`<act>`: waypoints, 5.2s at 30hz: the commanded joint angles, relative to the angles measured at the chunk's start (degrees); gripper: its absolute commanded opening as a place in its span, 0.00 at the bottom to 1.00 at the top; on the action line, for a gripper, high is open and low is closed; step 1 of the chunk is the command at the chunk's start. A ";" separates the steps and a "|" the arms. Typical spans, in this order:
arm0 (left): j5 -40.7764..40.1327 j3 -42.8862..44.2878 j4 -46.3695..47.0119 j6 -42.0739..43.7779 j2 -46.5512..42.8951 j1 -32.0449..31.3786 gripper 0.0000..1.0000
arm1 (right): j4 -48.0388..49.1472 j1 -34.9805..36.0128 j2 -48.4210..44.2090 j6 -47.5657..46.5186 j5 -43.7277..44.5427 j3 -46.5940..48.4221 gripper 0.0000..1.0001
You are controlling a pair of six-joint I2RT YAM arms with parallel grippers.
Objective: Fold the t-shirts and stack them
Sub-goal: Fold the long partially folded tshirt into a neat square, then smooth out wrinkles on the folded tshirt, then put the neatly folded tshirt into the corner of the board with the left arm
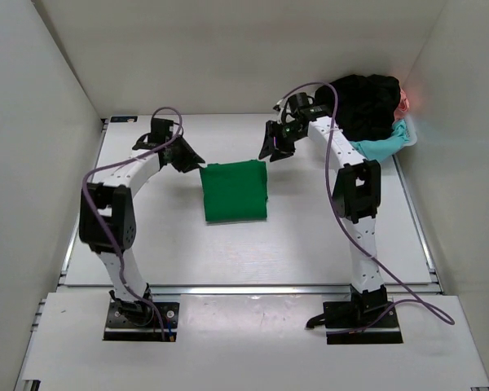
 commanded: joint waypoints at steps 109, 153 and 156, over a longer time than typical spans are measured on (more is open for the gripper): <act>-17.41 60.14 -42.28 28.33 48.95 -14.31 0.00 | 26.97 -12.42 -53.04 5.19 16.11 -51.54 0.38; -19.76 69.24 5.56 33.15 52.10 26.12 0.00 | 6.31 -6.10 -33.80 8.70 17.00 -19.20 0.28; -19.31 69.33 6.70 33.77 53.16 27.18 0.01 | 5.96 -5.30 -33.36 9.23 16.73 -18.67 0.28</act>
